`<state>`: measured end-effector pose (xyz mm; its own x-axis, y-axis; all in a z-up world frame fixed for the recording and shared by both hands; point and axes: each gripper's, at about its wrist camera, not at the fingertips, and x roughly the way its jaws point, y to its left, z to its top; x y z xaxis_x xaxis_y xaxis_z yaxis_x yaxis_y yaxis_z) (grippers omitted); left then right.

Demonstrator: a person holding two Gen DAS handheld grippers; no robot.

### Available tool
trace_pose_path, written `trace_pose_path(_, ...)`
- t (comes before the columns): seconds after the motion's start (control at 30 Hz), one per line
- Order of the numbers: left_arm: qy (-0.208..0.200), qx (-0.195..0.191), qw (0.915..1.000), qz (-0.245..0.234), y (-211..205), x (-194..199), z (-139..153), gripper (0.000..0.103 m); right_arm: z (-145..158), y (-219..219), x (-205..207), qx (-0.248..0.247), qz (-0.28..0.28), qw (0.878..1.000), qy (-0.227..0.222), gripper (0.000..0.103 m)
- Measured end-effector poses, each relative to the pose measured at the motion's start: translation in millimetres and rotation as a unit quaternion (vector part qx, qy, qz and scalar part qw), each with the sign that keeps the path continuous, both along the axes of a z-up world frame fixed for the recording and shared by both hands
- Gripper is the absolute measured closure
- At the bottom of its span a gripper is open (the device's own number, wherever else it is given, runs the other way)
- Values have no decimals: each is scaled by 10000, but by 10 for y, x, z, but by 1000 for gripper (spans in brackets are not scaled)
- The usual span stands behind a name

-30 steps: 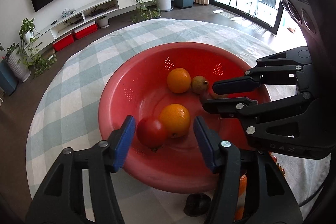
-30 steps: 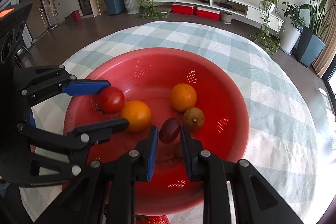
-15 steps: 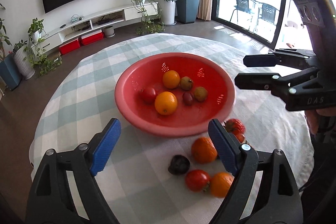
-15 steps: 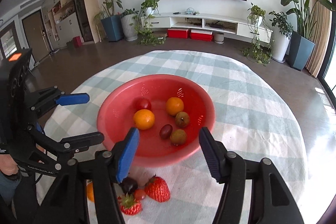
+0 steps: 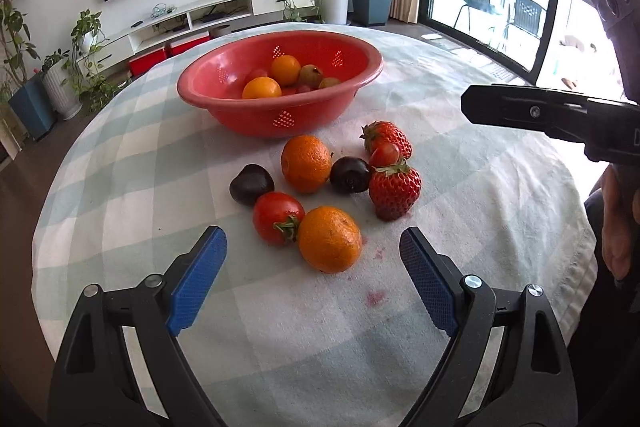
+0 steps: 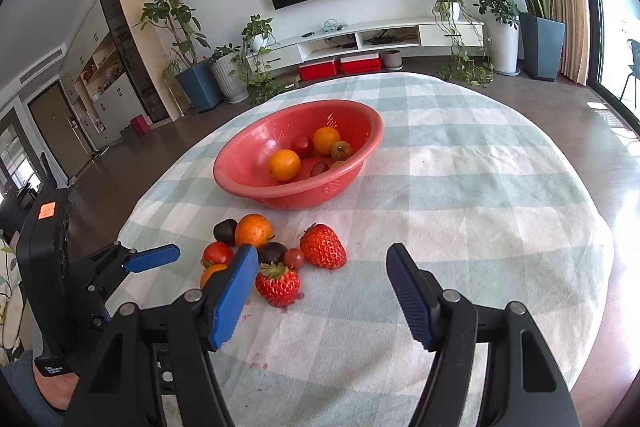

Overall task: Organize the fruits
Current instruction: 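Withdraw both grippers from the colander toward the remaining fruits, then grasp an orange with the left gripper while the right gripper grasps a strawberry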

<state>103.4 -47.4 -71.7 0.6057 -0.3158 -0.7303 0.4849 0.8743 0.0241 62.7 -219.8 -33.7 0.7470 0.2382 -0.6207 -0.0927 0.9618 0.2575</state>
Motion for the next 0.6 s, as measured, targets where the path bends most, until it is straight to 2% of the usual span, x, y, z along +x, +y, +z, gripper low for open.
trace_pose_path(0.03,13,-23,10000,13,-17,9,-2,18,-5,5,-8,23,4,10000,-15,33)
trace_pose_path(0.1,7,44,10000,51,-45,16,-10,35,-36,-7,-22,24,5,10000,-22,33)
trace_pose_path(0.13,14,85,9999,80,-53,30,-16,39,-41,-16,-21,34,-2,10000,-27,33)
trace_pose_path(0.17,24,120,9998,138,-52,49,-21,48,-46,-27,-22,56,-19,10000,-35,33)
trace_pose_path(0.2,55,109,9998,172,-46,51,-28,50,-50,-34,-27,77,-42,10000,-32,33)
trace_pose_path(0.37,3,212,9996,210,-80,54,-21,50,-82,-97,-33,166,-116,9998,-11,33)
trace_pose_path(0.6,65,342,9991,251,-172,108,-66,42,-97,-99,-41,150,-96,9998,18,33)
